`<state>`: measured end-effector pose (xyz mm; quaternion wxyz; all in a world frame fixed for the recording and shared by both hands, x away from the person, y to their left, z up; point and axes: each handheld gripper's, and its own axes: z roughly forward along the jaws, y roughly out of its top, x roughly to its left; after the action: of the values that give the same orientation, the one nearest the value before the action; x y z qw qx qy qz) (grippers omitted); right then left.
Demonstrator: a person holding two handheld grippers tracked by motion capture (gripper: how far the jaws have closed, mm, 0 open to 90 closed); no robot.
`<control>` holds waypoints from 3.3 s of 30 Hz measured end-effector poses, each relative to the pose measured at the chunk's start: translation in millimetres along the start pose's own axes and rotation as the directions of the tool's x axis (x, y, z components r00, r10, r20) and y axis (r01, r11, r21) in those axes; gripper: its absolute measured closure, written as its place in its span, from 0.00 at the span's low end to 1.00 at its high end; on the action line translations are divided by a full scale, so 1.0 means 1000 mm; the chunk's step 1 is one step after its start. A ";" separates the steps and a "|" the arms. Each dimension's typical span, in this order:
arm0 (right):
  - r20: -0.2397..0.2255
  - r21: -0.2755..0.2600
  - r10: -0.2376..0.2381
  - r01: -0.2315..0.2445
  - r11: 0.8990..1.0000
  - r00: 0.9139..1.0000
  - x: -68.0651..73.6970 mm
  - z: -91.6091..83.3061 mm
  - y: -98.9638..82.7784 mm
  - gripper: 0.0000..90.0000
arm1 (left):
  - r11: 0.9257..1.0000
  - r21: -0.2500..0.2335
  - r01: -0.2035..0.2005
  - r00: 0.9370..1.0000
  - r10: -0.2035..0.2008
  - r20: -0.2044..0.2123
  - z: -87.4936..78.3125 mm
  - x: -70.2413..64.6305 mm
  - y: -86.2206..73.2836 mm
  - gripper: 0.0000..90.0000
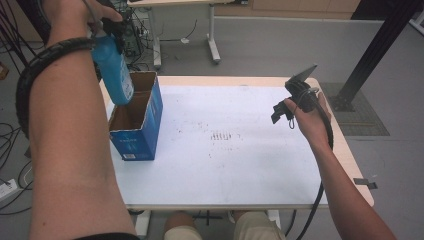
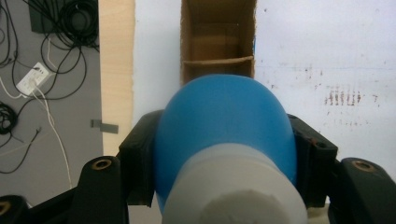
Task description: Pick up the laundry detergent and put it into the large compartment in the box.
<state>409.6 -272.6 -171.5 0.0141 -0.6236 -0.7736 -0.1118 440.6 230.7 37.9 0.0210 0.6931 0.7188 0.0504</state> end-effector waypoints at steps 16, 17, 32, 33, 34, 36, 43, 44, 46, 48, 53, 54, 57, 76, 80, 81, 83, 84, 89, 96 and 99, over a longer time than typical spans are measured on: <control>-0.003 0.004 0.009 -0.009 1.000 1.000 -0.004 0.003 -0.003 0.12 | 1.000 0.013 0.001 1.000 -0.001 0.003 0.033 0.000 0.004 0.42; -0.003 0.004 0.008 -0.008 1.000 1.000 -0.005 0.003 -0.003 0.12 | 1.000 0.018 -0.001 1.000 0.001 0.002 0.036 0.000 0.004 0.42; 0.002 0.003 0.006 -0.006 1.000 1.000 -0.005 0.003 -0.005 0.12 | 0.999 0.047 -0.011 1.000 0.010 0.007 0.074 -0.001 0.004 0.42; 0.002 0.002 0.006 -0.006 1.000 1.000 -0.005 0.002 -0.005 0.12 | 0.999 0.050 -0.013 1.000 0.013 0.007 0.076 -0.001 0.003 0.42; 0.002 0.004 0.006 -0.006 1.000 1.000 -0.005 0.002 -0.004 0.11 | 0.999 0.052 -0.016 1.000 0.015 0.006 0.079 -0.001 0.003 0.42; 0.004 0.004 0.007 -0.007 1.000 1.000 -0.004 0.002 -0.004 0.12 | 0.998 0.055 -0.017 1.000 0.016 0.004 0.084 -0.001 0.003 0.42; 0.008 0.006 0.004 -0.004 1.000 1.000 -0.002 0.002 -0.004 0.12 | 0.998 0.067 -0.021 1.000 0.021 0.004 0.098 -0.002 0.002 0.42; 0.008 0.007 0.003 -0.003 1.000 1.000 -0.002 0.002 -0.004 0.12 | 0.998 0.063 -0.021 1.000 0.021 0.004 0.100 -0.002 0.001 0.42; 0.009 0.006 0.000 0.000 1.000 1.000 -0.002 0.002 -0.004 0.12 | 0.997 0.065 -0.029 1.000 0.029 0.002 0.105 -0.002 0.000 0.42; 0.009 0.006 0.000 0.000 1.000 1.000 -0.001 0.003 -0.004 0.12 | 0.997 0.072 -0.031 1.000 0.031 0.001 0.109 -0.002 0.000 0.42; 0.010 0.008 -0.002 0.001 1.000 1.000 0.001 0.003 -0.004 0.12 | 0.996 0.075 -0.038 0.999 0.038 -0.003 0.121 -0.004 -0.001 0.42; 0.010 0.010 -0.001 0.001 1.000 1.000 0.001 0.003 -0.003 0.12 | 0.996 0.075 -0.040 0.999 0.041 -0.003 0.123 -0.005 -0.001 0.42; 0.014 0.008 -0.002 0.002 1.000 1.000 0.002 0.003 -0.004 0.12 | 0.996 0.078 -0.044 0.999 0.044 -0.003 0.129 -0.006 -0.001 0.42; 0.023 0.011 -0.002 0.002 1.000 1.000 0.001 0.007 -0.005 0.12 | 0.995 0.073 -0.063 0.998 0.064 -0.009 0.160 -0.010 -0.005 0.42; 0.024 0.016 0.002 -0.002 1.000 1.000 0.001 0.008 -0.005 0.11 | 0.995 0.074 -0.066 0.998 0.067 -0.007 0.168 -0.011 -0.007 0.42; 0.024 0.016 0.000 -0.001 1.000 1.000 0.001 0.008 -0.005 0.12 | 0.995 0.074 -0.069 0.998 0.070 -0.006 0.169 -0.011 -0.008 0.42; 0.025 0.015 -0.001 0.000 1.000 1.000 0.001 0.008 -0.005 0.12 | 0.995 0.075 -0.073 0.997 0.073 -0.006 0.173 -0.012 -0.008 0.42; 0.024 0.015 -0.001 0.001 1.000 1.000 0.001 0.008 -0.005 0.12 | 0.995 0.072 -0.075 0.997 0.075 -0.007 0.175 -0.012 -0.009 0.42; 0.025 0.013 0.003 -0.003 1.000 1.000 -0.001 0.007 -0.006 0.12 | 0.992 0.085 -0.088 0.996 0.089 -0.009 0.183 -0.015 -0.009 0.42; 0.024 0.015 0.001 -0.001 1.000 1.000 -0.001 0.009 -0.007 0.12 | 0.991 0.097 -0.093 0.996 0.094 -0.008 0.194 -0.016 -0.010 0.42; 0.023 0.016 0.002 -0.003 1.000 1.000 -0.001 0.010 -0.007 0.12 | 0.990 0.104 -0.096 0.995 0.097 -0.008 0.199 -0.017 -0.010 0.42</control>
<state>404.7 -273.0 -182.1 0.0104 -0.6257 -0.7738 -0.0984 451.0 222.3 -162.1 -0.0219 0.7270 0.6860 0.0187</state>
